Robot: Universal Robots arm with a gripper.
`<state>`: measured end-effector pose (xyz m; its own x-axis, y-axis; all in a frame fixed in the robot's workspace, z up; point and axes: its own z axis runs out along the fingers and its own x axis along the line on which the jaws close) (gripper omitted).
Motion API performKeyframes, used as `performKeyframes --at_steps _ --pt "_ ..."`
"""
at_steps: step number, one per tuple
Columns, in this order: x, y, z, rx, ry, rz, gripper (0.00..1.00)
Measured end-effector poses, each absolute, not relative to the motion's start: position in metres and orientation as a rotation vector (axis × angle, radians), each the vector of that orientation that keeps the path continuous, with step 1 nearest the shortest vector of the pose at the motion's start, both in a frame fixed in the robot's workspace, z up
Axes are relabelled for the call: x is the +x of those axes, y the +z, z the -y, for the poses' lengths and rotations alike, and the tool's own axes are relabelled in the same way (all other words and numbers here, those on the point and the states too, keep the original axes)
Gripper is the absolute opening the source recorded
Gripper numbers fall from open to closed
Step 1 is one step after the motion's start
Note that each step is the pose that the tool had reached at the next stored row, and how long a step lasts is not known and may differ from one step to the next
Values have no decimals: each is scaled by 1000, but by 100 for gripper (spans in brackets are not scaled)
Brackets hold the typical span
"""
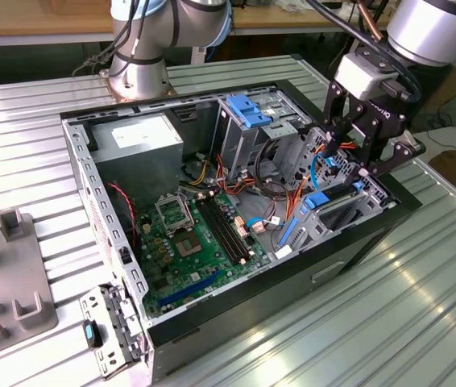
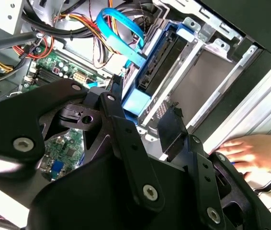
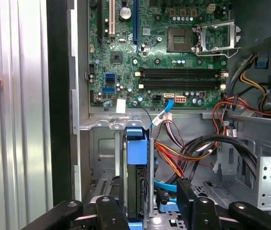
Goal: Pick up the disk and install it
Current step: 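Insert the disk into the insertion slot, then insert the first disk wire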
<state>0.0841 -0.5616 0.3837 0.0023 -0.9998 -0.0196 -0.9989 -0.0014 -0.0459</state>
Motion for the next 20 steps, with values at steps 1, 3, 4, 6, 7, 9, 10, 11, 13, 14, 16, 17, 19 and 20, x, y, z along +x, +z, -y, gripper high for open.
performKeyframes --at_steps 1,3,4,6,7,9,10,11,13,14,16,17,19,20 --pt "85 383 561 -2190 -29 -2187 56" --pt "85 383 561 -2190 -29 -2187 56" --pt "85 382 561 -2190 -28 -2187 56" --pt "85 382 561 -2189 -28 -2188 56" --pt "85 382 561 -2189 -28 -2188 56" --pt "85 382 561 -2189 -28 -2188 56" --pt "85 382 561 -2189 -28 -2188 56" --pt "85 382 561 -2189 -29 -2188 56" --pt "85 381 561 -2189 -28 -2188 56" --pt "85 381 561 -2189 -28 -2188 56" --pt "85 381 561 -2189 -28 -2188 56" --pt "86 380 561 -2189 -27 -2188 56" --pt "94 377 561 -2194 -13 -2194 56" --pt "99 375 561 -2198 -6 -2198 56"
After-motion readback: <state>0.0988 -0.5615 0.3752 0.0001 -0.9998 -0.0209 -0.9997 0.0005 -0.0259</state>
